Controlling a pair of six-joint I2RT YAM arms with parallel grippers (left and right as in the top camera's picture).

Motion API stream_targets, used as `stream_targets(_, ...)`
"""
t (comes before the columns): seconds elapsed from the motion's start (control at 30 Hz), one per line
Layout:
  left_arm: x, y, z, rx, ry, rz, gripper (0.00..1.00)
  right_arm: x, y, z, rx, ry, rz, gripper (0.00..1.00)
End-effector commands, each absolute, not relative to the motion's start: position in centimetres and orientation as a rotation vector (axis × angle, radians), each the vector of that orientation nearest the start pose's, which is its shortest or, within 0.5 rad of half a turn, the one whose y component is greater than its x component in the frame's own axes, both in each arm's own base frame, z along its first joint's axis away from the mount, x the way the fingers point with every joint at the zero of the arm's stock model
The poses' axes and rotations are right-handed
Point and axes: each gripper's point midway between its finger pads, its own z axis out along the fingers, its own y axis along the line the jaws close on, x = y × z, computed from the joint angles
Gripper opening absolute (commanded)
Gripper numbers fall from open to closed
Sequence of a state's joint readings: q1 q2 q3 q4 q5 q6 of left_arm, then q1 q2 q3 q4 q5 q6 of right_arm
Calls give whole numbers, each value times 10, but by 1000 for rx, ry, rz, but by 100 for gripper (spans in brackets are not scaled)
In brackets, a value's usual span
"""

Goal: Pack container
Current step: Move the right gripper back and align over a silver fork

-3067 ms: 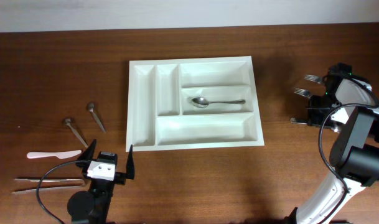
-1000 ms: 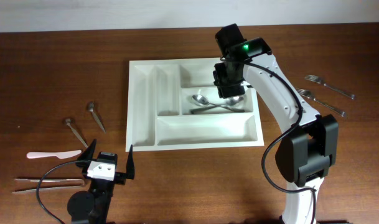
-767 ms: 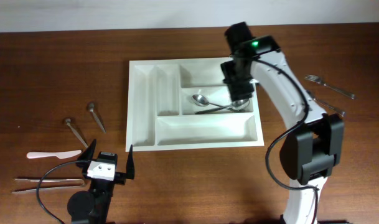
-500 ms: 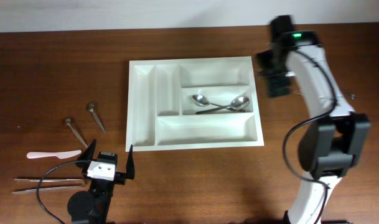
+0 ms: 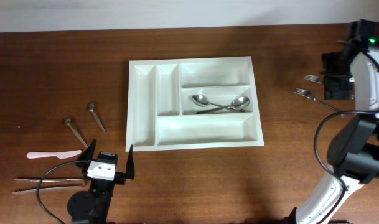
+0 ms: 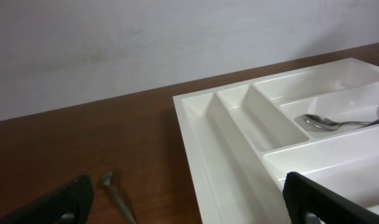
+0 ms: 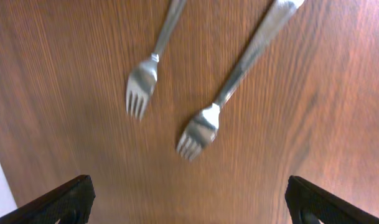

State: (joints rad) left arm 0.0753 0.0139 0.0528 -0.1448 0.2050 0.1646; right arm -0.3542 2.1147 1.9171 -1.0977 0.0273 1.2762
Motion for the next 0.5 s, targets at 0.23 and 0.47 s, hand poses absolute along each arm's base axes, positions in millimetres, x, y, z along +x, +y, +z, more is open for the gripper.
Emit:
stream_targets(0.23, 242, -15, 159, 229, 1657, 25, 99, 429, -200, 51, -2406, -2110, -293, 99)
stream_targets(0.47, 242, -15, 159, 229, 1657, 25, 99, 419, -208, 38, -2411, -2077, -217, 99)
